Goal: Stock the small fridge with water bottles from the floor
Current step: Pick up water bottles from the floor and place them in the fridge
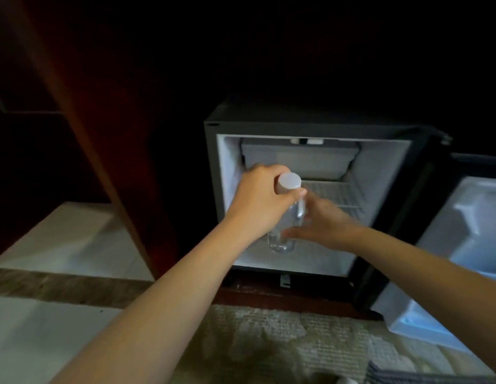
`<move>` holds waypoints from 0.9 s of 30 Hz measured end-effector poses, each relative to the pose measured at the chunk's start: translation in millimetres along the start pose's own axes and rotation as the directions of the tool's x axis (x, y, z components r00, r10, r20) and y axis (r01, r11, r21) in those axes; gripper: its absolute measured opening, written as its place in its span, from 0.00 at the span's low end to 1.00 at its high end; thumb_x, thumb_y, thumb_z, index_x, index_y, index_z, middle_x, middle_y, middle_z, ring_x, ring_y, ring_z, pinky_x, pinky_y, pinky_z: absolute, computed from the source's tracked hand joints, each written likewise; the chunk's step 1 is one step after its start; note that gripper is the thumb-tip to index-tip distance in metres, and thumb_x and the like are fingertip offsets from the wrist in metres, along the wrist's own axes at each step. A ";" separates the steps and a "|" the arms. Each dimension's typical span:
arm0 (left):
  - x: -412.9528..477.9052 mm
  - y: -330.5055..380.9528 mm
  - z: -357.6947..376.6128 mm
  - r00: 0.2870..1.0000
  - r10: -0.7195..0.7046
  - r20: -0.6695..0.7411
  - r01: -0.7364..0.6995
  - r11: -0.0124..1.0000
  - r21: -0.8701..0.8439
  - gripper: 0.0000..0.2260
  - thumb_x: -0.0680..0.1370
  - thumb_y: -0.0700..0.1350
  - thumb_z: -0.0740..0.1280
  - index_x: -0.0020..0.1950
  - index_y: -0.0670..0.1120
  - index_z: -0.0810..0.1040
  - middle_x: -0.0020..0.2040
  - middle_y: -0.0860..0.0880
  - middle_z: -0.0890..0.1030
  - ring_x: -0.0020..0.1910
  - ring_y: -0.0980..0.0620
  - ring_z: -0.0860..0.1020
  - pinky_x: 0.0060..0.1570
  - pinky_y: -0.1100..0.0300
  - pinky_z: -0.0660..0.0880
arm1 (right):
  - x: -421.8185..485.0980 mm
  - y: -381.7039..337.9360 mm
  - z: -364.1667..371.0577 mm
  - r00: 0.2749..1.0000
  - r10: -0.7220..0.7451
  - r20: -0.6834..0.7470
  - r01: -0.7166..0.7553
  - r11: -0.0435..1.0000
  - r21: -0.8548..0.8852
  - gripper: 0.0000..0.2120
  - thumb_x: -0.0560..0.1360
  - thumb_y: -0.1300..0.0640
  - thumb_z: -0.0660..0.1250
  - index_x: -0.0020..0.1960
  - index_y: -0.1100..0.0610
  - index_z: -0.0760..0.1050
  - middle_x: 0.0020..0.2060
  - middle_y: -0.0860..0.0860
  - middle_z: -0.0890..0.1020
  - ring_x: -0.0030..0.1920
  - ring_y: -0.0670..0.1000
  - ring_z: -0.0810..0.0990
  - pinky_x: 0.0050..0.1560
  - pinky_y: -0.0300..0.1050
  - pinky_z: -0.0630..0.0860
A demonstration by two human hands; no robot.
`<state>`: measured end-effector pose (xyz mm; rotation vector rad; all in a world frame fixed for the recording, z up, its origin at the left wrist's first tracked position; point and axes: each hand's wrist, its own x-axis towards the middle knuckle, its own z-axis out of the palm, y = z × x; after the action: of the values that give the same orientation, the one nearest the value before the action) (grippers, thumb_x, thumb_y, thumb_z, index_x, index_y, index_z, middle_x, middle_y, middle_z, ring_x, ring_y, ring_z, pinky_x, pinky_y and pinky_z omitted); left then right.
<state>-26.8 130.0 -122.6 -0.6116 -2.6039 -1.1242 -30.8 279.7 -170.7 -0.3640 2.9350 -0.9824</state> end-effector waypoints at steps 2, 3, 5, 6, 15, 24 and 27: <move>15.0 6.8 20.9 0.999 0.017 0.050 -0.017 1.000 -0.001 0.10 0.72 0.49 0.71 0.49 0.46 0.81 0.44 0.50 0.77 0.46 0.53 0.74 0.42 0.63 0.68 | 0.3 19.3 -8.0 0.998 0.044 -0.045 -0.044 0.999 -0.004 0.40 0.68 0.52 0.75 0.73 0.48 0.56 0.50 0.39 0.71 0.51 0.42 0.71 0.49 0.37 0.66; 21.7 8.6 30.9 0.998 0.018 0.067 -0.018 1.000 -0.001 0.10 0.72 0.49 0.71 0.50 0.46 0.81 0.47 0.48 0.78 0.47 0.52 0.75 0.44 0.62 0.69 | 1.4 28.7 -10.4 0.996 0.066 -0.066 -0.067 0.998 -0.002 0.39 0.67 0.52 0.75 0.72 0.49 0.58 0.47 0.36 0.71 0.51 0.42 0.71 0.48 0.37 0.66; 33.2 9.8 50.1 0.996 0.003 0.091 -0.004 1.000 0.010 0.10 0.72 0.49 0.71 0.51 0.46 0.81 0.49 0.47 0.80 0.49 0.50 0.76 0.46 0.61 0.70 | 4.5 47.2 -13.9 0.991 0.107 -0.082 -0.106 0.994 0.019 0.35 0.66 0.52 0.77 0.68 0.50 0.64 0.41 0.33 0.71 0.49 0.44 0.73 0.43 0.35 0.67; 36.5 7.4 57.7 0.995 -0.006 0.096 0.005 1.000 0.015 0.10 0.72 0.49 0.71 0.50 0.46 0.81 0.49 0.48 0.80 0.48 0.50 0.77 0.45 0.62 0.69 | 7.7 55.1 -12.7 0.988 0.127 -0.083 -0.123 0.991 0.043 0.34 0.65 0.52 0.77 0.67 0.51 0.67 0.40 0.33 0.71 0.47 0.44 0.74 0.40 0.33 0.66; 72.2 -25.5 124.2 0.967 -0.126 0.221 0.131 0.991 -0.005 0.13 0.71 0.49 0.73 0.52 0.43 0.81 0.49 0.47 0.83 0.50 0.49 0.79 0.49 0.57 0.75 | 34.8 120.5 21.5 0.965 0.253 -0.076 -0.236 0.955 0.177 0.42 0.61 0.50 0.79 0.71 0.49 0.63 0.56 0.44 0.75 0.59 0.47 0.74 0.55 0.41 0.72; 83.3 -69.5 168.8 0.847 -0.297 0.440 0.390 0.911 -0.136 0.10 0.78 0.51 0.64 0.53 0.48 0.81 0.51 0.49 0.82 0.51 0.49 0.80 0.56 0.55 0.75 | 42.7 176.5 48.2 0.950 0.309 -0.055 -0.290 0.931 0.221 0.37 0.61 0.58 0.79 0.67 0.53 0.68 0.59 0.51 0.80 0.59 0.51 0.78 0.58 0.46 0.76; 79.8 -88.2 178.0 0.813 -0.366 0.453 0.481 0.860 -0.168 0.12 0.79 0.51 0.61 0.41 0.50 0.79 0.44 0.48 0.81 0.43 0.50 0.79 0.46 0.58 0.74 | 49.1 187.5 56.9 0.934 0.351 -0.065 -0.330 0.918 0.220 0.36 0.61 0.59 0.79 0.65 0.53 0.69 0.57 0.51 0.80 0.56 0.51 0.79 0.54 0.43 0.75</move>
<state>-147.6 229.0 -269.0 -0.3331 -3.0722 -1.6824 -112.8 380.0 -325.6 0.2073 2.8023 -1.2620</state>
